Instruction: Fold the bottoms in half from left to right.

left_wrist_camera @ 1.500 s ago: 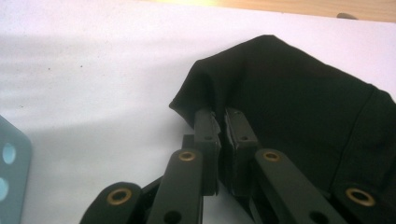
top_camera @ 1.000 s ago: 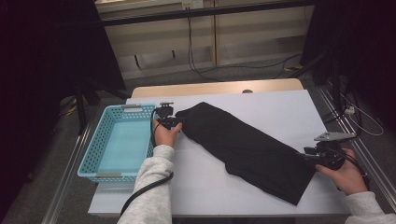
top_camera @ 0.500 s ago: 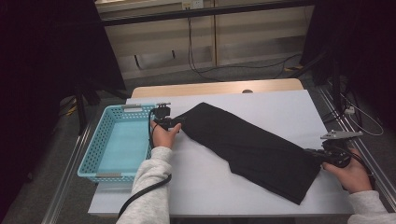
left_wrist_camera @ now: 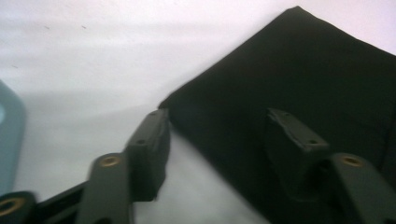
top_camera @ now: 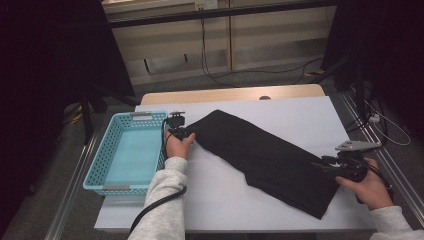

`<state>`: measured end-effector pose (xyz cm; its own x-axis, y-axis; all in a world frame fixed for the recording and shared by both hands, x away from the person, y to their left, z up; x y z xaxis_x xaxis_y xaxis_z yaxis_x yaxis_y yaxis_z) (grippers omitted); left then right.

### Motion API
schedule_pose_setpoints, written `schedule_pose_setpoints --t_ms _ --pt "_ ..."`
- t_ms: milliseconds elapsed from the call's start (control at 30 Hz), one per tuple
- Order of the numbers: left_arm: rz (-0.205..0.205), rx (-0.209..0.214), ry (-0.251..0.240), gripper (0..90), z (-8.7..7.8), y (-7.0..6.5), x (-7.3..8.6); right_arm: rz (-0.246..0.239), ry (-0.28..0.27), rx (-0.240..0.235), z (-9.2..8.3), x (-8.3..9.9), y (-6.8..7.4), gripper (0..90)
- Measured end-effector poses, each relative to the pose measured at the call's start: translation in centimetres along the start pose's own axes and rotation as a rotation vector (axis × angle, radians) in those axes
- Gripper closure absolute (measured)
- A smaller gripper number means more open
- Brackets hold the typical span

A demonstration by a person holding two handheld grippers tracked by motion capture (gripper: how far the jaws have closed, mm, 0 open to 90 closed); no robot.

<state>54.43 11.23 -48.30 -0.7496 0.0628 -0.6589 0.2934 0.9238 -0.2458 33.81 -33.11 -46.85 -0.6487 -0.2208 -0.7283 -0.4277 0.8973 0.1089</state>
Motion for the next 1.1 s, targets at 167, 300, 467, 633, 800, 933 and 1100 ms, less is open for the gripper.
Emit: schedule_pose_setpoints --t_ms 167,300,467,633,800,933,1100 --pt "-0.045 0.03 0.006 77.5 0.2 -0.6 0.3 -0.015 -0.006 -0.01 0.5 -0.3 0.5 43.5" --pt "-0.061 0.034 0.013 82.6 0.2 -0.6 0.1 -0.018 -0.002 -0.019 0.7 -0.4 0.7 40.1" --pt "-0.081 0.047 0.005 83.9 -0.3 -0.3 -0.7 -0.023 -0.003 -0.034 0.9 -0.5 0.9 37.1" --pt "-0.071 0.05 -0.022 84.1 -1.3 -0.1 -2.1 -0.027 0.002 -0.046 1.1 -0.5 1.2 34.4" --pt "-0.077 0.047 -0.045 84.2 -2.0 0.3 -3.1 -0.031 -0.003 -0.045 1.0 -0.6 1.3 33.1" --pt "-0.071 0.028 -0.067 84.2 -2.7 1.0 -3.9 -0.03 -0.007 -0.051 1.0 -0.6 1.3 31.8" --pt "-0.063 0.033 -0.061 84.2 -2.8 1.0 -3.9 -0.032 -0.002 -0.051 1.1 -0.6 1.4 29.9"
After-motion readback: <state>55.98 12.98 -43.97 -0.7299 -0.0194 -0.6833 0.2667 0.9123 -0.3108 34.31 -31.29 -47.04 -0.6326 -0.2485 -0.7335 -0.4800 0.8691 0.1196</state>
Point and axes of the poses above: each handheld gripper's, and its own axes: z roughly forward along the jaws, x roughly out of its underside, y roughly to its left, the point moved 4 cm from there along z, roughly forward along the jaws
